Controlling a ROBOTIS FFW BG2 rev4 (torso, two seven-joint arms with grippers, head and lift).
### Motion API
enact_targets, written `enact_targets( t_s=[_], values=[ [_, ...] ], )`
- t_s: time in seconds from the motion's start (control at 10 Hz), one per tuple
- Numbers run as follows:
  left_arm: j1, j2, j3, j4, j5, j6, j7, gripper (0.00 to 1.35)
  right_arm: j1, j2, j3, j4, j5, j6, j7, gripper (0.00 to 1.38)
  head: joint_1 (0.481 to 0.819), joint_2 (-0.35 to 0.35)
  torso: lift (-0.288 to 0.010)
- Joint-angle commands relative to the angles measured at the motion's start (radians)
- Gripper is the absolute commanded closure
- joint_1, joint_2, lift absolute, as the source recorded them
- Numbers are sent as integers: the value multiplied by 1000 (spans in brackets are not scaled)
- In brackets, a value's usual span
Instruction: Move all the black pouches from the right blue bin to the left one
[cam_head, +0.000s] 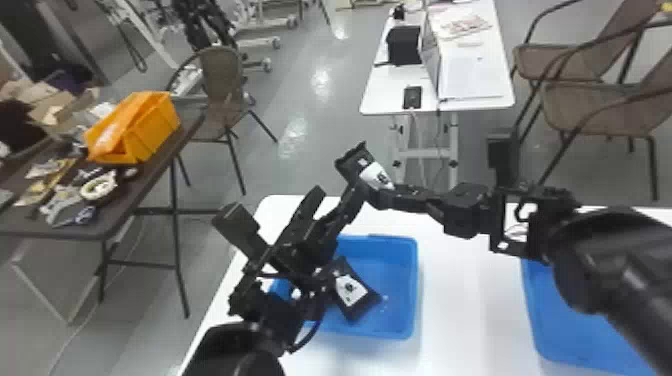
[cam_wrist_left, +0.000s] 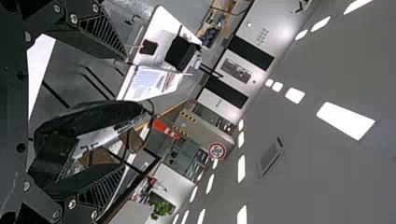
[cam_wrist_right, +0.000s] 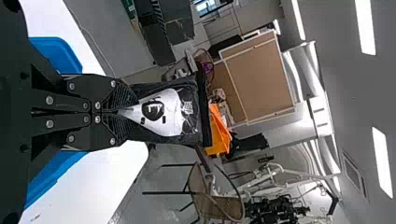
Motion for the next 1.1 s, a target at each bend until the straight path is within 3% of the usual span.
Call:
enact_targets(
  t_s=[0.0,0.4,0.5,0.6,0.7,0.8,1.0],
  values=[
    [-18,18,-19,1,15,41,-8,183,-11,3,27,7,-18,-3,1,1277,695,280,0],
    [-29,21,-33,22,-10,44,-8,174,-18,12,90,11,-67,-3,-1,1277,695,283,0],
    [-30,21,-30,25,-48,48,-8,300,-17,14,95,16,-76,-3,-1,1277,695,288,0],
    [-30,21,-27,13,-62,101,-1,1138,-12,14,95,20,-83,-3,-1,1277,695,295,0],
    [-35,18,-18,9,-54,136,-2,1182,-12,14,95,24,-86,-3,-1,1277,695,299,0],
    [-35,21,-18,9,-57,105,-5,1219,-14,14,95,28,-87,-3,-1,1277,695,298,0],
    [-18,1,-5,9,-65,79,2,1219,-11,14,95,34,-92,-3,-1,1277,695,301,0]
  ],
)
